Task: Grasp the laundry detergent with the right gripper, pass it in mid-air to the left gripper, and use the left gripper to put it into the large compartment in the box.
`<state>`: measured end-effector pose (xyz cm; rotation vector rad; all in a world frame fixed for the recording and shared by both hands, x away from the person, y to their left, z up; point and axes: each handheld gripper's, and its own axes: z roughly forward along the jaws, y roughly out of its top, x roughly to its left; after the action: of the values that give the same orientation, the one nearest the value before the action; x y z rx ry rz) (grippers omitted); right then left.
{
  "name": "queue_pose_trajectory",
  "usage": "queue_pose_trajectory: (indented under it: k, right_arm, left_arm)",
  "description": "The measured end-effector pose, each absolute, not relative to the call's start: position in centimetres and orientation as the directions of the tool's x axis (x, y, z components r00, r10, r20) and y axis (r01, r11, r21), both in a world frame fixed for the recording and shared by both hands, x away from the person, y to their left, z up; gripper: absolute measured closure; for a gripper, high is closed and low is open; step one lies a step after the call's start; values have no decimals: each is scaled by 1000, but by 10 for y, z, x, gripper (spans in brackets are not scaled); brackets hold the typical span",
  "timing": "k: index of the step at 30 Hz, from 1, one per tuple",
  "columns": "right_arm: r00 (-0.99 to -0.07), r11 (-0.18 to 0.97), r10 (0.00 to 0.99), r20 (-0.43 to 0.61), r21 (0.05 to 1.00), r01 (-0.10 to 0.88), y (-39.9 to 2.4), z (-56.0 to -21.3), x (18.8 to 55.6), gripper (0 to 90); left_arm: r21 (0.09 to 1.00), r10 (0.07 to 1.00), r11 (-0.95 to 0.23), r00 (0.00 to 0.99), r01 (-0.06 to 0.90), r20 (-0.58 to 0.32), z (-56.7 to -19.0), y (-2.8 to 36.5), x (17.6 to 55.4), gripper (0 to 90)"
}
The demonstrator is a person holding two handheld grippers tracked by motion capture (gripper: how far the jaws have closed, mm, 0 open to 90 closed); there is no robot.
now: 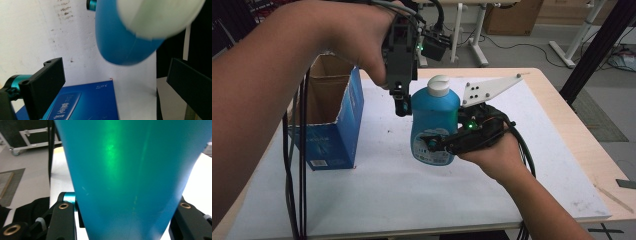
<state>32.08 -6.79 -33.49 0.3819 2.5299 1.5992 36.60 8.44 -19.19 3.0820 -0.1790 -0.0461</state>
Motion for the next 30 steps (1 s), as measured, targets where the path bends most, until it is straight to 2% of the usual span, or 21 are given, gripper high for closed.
queue_pose_trajectory:
  k: [14, 30]
  right_arm:
    - [-982, 405, 187, 41, 907, 115, -50, -324, 324, 463]
    - [-984, 394, 172, 54, 912, 119, -48, -322, 325, 464]
  left_arm:
    - [69, -148, -987, 989, -145, -30, -188, 71, 350, 17]
    - [54, -122, -991, 992, -119, -43, -196, 65, 352, 28]
